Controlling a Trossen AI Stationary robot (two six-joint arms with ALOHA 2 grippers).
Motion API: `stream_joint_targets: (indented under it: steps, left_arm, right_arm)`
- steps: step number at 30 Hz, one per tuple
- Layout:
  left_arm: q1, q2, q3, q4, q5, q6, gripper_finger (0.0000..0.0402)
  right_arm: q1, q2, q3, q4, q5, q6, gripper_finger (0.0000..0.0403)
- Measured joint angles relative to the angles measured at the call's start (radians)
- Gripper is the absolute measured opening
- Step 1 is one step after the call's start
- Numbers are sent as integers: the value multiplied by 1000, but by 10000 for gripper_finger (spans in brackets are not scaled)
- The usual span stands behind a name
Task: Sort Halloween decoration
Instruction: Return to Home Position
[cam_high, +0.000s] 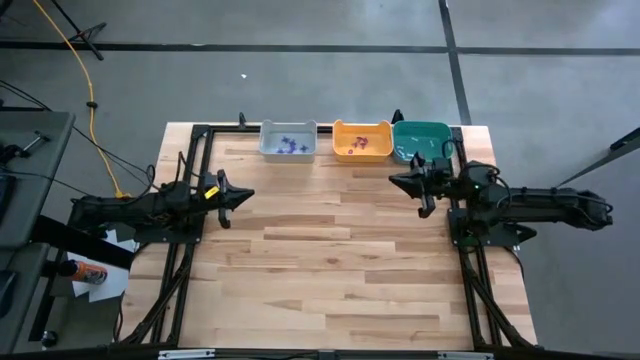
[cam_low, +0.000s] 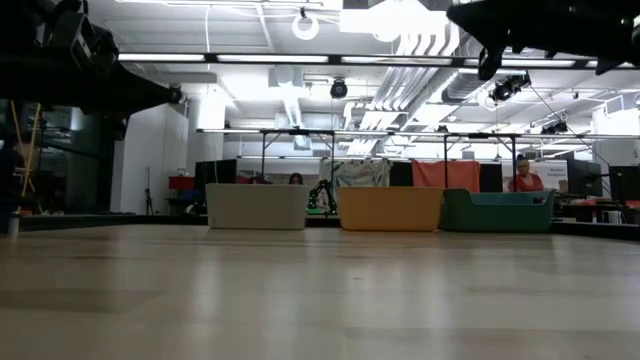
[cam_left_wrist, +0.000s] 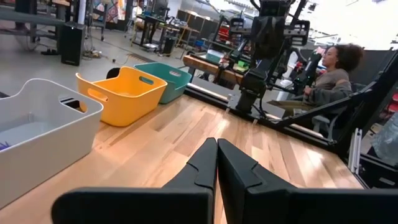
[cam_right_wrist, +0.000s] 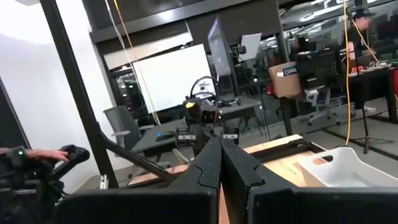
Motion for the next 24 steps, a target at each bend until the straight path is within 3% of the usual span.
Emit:
stream_joint_targets:
  steps: [8,15,24]
  left_arm:
    - [0,0,0,0,0,0,1]
    - [1,0,0,0,0,0,1]
    - [1,0,0,2,0,0,1]
  right_arm:
    - [10,17,-106,72,0,-32,0]
    - [10,-28,-220,189,19,70,0]
    - [8,-32,-262,73,18,48,0]
